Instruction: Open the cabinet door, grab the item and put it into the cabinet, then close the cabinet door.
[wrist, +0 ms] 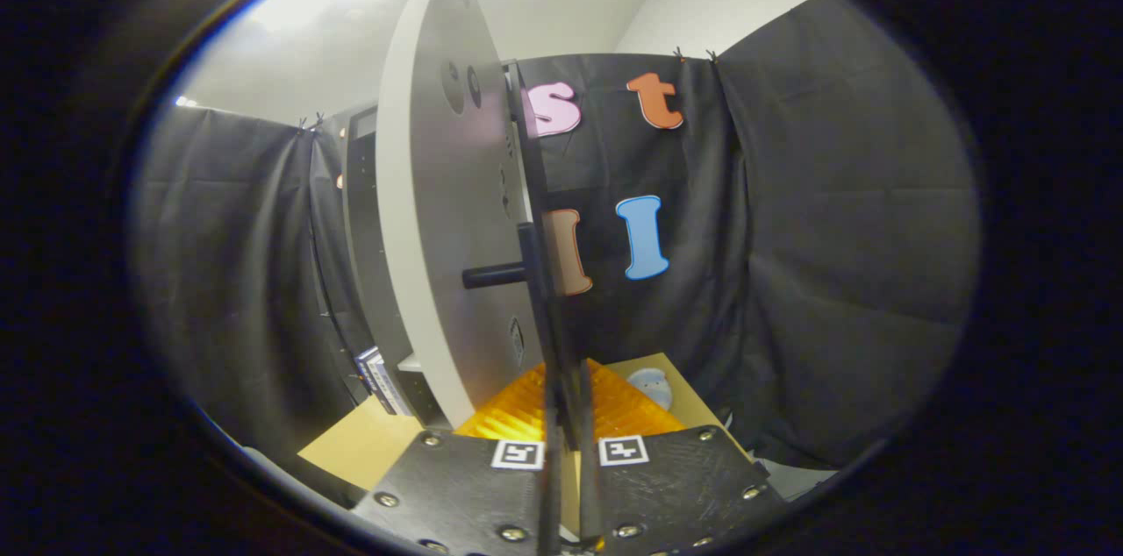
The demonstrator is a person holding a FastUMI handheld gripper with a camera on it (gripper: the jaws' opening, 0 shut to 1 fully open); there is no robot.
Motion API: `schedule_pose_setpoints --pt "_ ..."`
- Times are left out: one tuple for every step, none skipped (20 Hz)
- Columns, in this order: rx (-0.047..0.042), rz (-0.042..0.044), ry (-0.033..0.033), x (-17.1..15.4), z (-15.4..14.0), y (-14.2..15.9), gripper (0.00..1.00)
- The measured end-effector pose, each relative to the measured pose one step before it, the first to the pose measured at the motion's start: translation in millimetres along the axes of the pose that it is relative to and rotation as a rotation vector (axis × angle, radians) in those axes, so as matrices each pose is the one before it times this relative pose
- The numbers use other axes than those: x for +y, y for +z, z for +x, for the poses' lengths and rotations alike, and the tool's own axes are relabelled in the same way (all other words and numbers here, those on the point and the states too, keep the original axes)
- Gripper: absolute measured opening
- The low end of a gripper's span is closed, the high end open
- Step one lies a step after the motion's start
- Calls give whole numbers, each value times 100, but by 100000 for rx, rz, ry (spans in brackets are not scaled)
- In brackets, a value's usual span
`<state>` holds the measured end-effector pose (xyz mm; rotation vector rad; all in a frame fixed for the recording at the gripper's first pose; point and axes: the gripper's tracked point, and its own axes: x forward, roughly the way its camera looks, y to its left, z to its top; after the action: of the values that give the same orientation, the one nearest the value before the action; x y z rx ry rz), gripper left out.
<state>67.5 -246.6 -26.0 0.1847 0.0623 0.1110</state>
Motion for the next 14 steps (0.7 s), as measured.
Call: schedule_pose_setpoints --pt "166 -118 72 62 89 -34 12" --pt "-437 -142 -359 -78 30 169 13" --pt "207 -425 -358 74 -160 -102 13" --pt "313 -460 -663 124 -207 -19 13" --pt "602 -522 163 466 -166 -291 13" --pt "442 -1014 -597 387 -627 -199 12" --pt "169 -2138 -1178 -141 -783 -89 9" --pt "-341 -1597 -1524 -56 -782 -14 7" --pt "-240 -217 -761 169 -761 19 7" --pt "-830 1792 931 796 -799 317 7" --pt "-1168 1643 313 566 -925 263 7" --pt "-660 473 -238 320 -820 112 7" --pt "-659 106 367 496 -678 42 7" --pt "-817 921 1754 1003 -560 196 7"
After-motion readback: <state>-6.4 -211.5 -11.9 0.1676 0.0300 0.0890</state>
